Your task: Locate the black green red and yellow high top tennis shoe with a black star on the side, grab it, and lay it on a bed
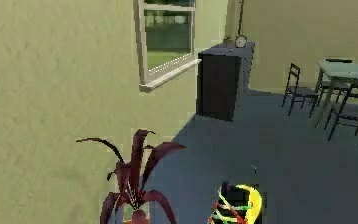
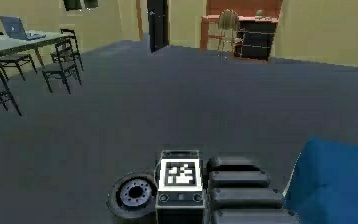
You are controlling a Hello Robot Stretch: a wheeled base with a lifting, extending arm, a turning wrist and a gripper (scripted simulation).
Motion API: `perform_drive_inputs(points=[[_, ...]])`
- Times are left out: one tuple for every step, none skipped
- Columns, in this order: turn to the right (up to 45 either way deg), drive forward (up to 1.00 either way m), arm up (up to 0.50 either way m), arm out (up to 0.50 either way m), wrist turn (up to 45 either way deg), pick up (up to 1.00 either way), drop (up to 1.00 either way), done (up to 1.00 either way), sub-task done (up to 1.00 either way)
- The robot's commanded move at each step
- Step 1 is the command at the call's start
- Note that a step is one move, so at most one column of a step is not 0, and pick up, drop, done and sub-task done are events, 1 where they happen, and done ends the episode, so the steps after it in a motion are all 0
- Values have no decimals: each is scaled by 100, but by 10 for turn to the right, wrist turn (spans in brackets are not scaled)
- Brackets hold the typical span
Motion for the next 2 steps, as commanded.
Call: perform_drive_inputs(points=[[-450, 0, 0, 0, 0, 0, 0, 0, 0], [-450, 0, 0, 0, 0, 0, 0, 0, 0]])
